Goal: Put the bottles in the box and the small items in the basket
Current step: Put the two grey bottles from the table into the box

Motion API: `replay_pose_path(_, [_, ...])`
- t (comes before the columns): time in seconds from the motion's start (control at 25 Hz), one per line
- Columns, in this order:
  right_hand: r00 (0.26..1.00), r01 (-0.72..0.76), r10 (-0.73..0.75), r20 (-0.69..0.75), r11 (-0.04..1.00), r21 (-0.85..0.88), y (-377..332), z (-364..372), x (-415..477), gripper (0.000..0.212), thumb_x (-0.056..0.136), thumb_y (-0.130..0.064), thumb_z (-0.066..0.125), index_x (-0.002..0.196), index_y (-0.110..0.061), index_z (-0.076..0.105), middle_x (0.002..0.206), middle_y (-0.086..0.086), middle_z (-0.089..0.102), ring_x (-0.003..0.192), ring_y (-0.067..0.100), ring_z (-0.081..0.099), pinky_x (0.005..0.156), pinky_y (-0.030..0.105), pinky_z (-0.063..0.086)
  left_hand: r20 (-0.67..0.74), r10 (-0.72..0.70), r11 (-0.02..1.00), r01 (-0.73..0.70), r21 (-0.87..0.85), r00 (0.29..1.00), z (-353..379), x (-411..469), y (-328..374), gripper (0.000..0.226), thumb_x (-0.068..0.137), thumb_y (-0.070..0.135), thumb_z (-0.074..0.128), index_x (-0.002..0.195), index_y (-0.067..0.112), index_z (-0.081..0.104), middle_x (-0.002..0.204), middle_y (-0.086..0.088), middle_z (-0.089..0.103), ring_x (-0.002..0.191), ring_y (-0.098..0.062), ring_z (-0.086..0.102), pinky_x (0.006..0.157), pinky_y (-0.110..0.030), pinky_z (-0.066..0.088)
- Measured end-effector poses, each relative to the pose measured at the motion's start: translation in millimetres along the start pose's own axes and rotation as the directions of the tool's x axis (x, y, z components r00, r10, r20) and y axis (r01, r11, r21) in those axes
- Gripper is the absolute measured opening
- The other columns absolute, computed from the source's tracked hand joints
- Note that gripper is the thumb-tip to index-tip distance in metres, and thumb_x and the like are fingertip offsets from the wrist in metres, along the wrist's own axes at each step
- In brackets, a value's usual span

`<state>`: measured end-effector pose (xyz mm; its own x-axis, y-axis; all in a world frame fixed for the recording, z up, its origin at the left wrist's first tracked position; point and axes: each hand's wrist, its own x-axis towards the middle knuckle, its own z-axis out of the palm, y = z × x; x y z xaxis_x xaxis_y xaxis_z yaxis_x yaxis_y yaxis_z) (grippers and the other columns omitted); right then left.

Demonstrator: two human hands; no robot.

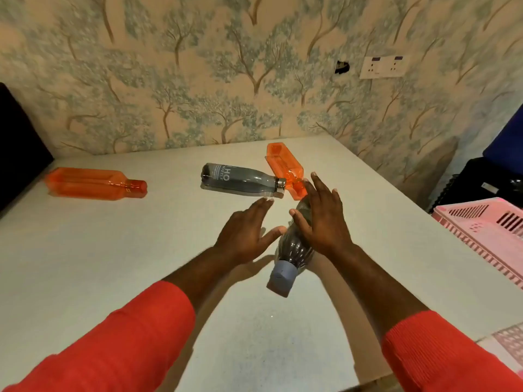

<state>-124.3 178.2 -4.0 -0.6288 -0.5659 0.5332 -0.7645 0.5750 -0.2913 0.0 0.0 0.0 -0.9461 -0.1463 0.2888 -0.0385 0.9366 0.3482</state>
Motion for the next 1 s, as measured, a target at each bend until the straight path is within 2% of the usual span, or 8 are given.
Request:
replay_pose_path(0.08, [0.996, -0.084, 0.082, 0.023, 0.988, 0.127, 17.0, 4.9, 3.1, 0.076, 0.097, -0.058, 0.044, 0.16, -0.023, 0.022, 0.17, 0.0, 0.014, 0.153, 0.023, 0.023, 0.123, 0.05, 0.024, 0.131, -0.131, 0.961, 0.159, -0.229, 0.983, 17.2, 20.4, 12.8, 0.08, 0.088, 0.08, 0.037, 0.153, 0.033, 0.034, 0.16, 0.003, 0.041, 0.137, -0.021, 0.051, 0.108, -0.045, 0.045])
replay_pose_path(0.2, [0.991, -0.131, 0.131, 0.018, 0.952, 0.278, 34.9, 18.2, 2.6, 0.066, 0.099, -0.047, 0.045, 0.157, -0.021, 0.029, 0.168, -0.002, 0.021, 0.151, 0.018, 0.027, 0.115, 0.039, 0.038, 0.374, -0.234, 0.832, 0.384, -0.401, 0.897, 33.1, 48.2, 29.4, 0.089, 0.082, 0.077, 0.055, 0.154, 0.029, 0.036, 0.151, -0.005, 0.052, 0.129, -0.026, 0.058, 0.106, -0.044, 0.049])
replay_pose_path(0.32, [0.993, -0.109, 0.121, -0.014, 0.933, 0.343, 45.1, 23.0, 6.9, 0.058, 0.101, -0.044, 0.04, 0.155, -0.023, 0.032, 0.166, -0.002, 0.026, 0.148, 0.017, 0.032, 0.112, 0.032, 0.037, 0.487, -0.243, 0.68, 0.506, -0.532, 0.839, 35.1, 68.6, 33.8, 0.095, 0.077, 0.066, 0.072, 0.153, 0.021, 0.038, 0.145, -0.012, 0.057, 0.123, -0.03, 0.061, 0.106, -0.046, 0.05])
replay_pose_path(0.48, [0.995, -0.084, 0.099, -0.023, 0.929, 0.361, 54.4, 27.4, 14.2, 0.055, 0.101, -0.043, 0.044, 0.152, -0.025, 0.036, 0.159, -0.001, 0.037, 0.142, 0.01, 0.038, 0.107, 0.016, 0.029, 0.58, -0.286, 0.605, 0.613, -0.508, 0.763, 31.9, 79.7, 31.7, 0.096, 0.078, 0.048, 0.081, 0.154, 0.016, 0.033, 0.14, -0.014, 0.059, 0.119, -0.032, 0.063, 0.101, -0.049, 0.053])
replay_pose_path(0.6, [0.991, -0.024, 0.069, -0.111, 0.93, 0.367, 59.6, 27.8, 30.6, 0.049, 0.102, -0.043, 0.046, 0.146, -0.022, 0.044, 0.148, -0.001, 0.048, 0.132, 0.003, 0.043, 0.103, 0.016, 0.036, 0.59, -0.249, 0.615, 0.596, -0.516, 0.768, 23.9, 82.4, 26.4, 0.072, 0.082, 0.036, 0.079, 0.143, 0.016, 0.047, 0.121, -0.011, 0.069, 0.108, -0.029, 0.068, 0.098, -0.05, 0.055])
replay_pose_path(0.72, [0.988, -0.049, 0.106, -0.115, 0.908, 0.416, 61.0, 32.5, 59.6, 0.046, 0.103, -0.04, 0.05, 0.144, -0.02, 0.047, 0.142, 0.001, 0.052, 0.126, 0.015, 0.053, 0.1, 0.033, 0.049, 0.551, -0.233, 0.6, 0.564, -0.567, 0.801, 8.3, 80.2, 11.4, 0.053, 0.084, 0.029, 0.076, 0.132, 0.017, 0.057, 0.112, -0.008, 0.071, 0.103, -0.026, 0.07, 0.091, -0.043, 0.057])
replay_pose_path(0.84, [0.993, -0.104, 0.116, -0.005, 0.905, 0.413, 54.1, 48.4, 96.8, 0.049, 0.101, -0.036, 0.055, 0.147, -0.019, 0.045, 0.145, 0.005, 0.052, 0.127, 0.023, 0.054, 0.101, 0.04, 0.05, 0.479, -0.291, 0.536, 0.556, -0.635, 0.828, -10.9, 73.1, -16.2, 0.048, 0.08, 0.034, 0.076, 0.124, 0.018, 0.063, 0.106, -0.007, 0.073, 0.1, -0.024, 0.07, 0.081, -0.036, 0.055])
replay_pose_path(1.0, [0.984, -0.133, 0.07, 0.167, 0.904, 0.407, 33.4, 82.4, 140.2, 0.058, 0.097, -0.038, 0.061, 0.151, -0.024, 0.042, 0.154, 0.001, 0.048, 0.136, 0.023, 0.049, 0.105, 0.033, 0.041, 0.374, -0.41, 0.459, 0.543, -0.703, 0.832, -22.8, 67.3, -50.8, 0.054, 0.071, 0.044, 0.073, 0.119, 0.02, 0.067, 0.101, -0.003, 0.077, 0.096, -0.023, 0.072, 0.077, -0.033, 0.055])
